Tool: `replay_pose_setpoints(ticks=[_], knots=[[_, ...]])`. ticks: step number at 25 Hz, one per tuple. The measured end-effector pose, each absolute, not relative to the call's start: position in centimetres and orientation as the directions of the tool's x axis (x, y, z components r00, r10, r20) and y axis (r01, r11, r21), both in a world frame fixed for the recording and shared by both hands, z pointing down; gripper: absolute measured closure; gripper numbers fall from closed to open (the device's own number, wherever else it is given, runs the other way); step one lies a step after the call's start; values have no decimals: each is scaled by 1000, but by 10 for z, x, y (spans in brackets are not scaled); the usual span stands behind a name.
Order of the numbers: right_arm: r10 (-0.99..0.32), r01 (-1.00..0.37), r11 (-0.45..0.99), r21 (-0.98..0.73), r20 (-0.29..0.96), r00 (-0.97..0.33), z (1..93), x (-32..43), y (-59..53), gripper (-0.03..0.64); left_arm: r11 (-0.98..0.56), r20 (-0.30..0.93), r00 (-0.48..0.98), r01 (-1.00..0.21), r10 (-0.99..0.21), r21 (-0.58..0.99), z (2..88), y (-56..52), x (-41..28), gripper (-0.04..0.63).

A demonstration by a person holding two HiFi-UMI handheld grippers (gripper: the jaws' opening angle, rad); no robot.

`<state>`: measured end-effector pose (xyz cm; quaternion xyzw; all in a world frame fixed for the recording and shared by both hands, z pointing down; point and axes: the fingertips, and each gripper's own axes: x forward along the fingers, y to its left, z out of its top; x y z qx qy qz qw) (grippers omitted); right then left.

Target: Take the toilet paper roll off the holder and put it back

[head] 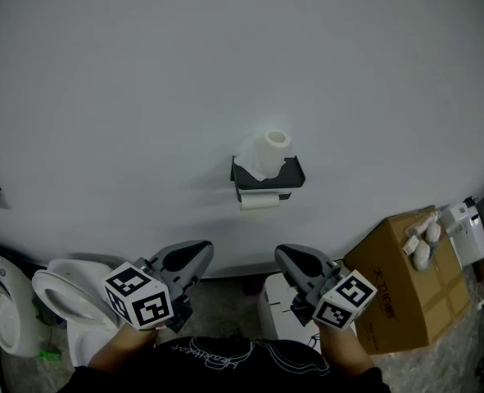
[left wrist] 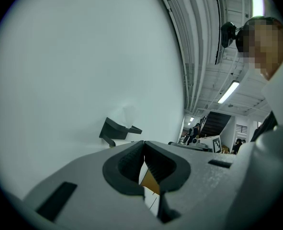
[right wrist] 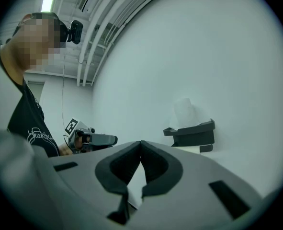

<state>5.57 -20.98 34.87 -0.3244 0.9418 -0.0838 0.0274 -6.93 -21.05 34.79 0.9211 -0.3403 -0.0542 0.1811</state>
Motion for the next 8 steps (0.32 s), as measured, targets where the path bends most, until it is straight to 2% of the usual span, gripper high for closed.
replay_pose_setpoints(ticks=[8], knots=[[-624, -614, 769, -181, 2, -782, 352, 53, -204, 613, -701, 30, 765, -605, -644, 378, 353, -205, -72, 589]])
